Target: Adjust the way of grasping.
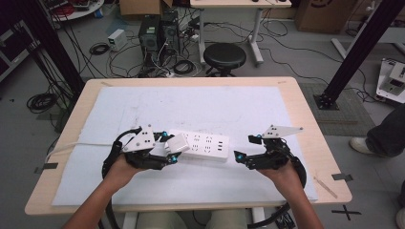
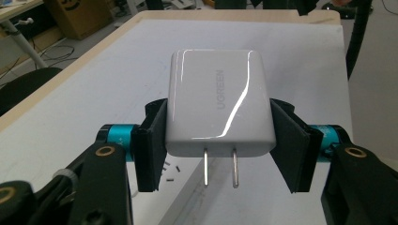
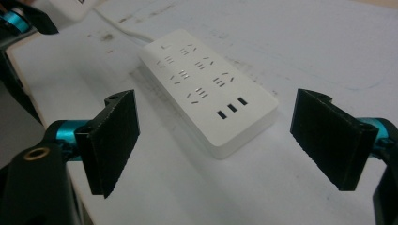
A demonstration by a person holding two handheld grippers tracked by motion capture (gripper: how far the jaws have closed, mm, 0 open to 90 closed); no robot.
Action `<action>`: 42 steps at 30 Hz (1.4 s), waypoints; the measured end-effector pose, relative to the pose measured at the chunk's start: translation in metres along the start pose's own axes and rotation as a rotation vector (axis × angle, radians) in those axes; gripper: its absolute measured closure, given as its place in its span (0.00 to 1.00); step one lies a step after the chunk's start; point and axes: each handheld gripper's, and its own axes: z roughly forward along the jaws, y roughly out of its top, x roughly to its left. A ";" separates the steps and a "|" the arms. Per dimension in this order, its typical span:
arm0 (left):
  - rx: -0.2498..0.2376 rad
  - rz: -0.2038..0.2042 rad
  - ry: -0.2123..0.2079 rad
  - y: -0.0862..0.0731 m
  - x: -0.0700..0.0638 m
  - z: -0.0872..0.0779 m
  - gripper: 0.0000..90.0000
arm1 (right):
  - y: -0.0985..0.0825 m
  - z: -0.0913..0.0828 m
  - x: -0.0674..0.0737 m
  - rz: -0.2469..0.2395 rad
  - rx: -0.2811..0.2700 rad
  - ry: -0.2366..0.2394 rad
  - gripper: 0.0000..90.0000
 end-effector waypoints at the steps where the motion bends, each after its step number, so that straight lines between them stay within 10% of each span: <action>1: 0.001 0.002 -0.006 0.000 -0.001 0.002 0.47 | 0.001 0.002 0.000 0.007 -0.002 0.013 0.18; 19: 0.030 0.137 -0.090 0.010 -0.012 0.026 0.47 | 0.019 0.033 0.013 0.163 0.019 0.288 0.18; 42: 0.026 0.203 -0.125 0.015 -0.019 0.044 0.47 | 0.029 0.065 0.023 0.274 0.093 0.448 0.18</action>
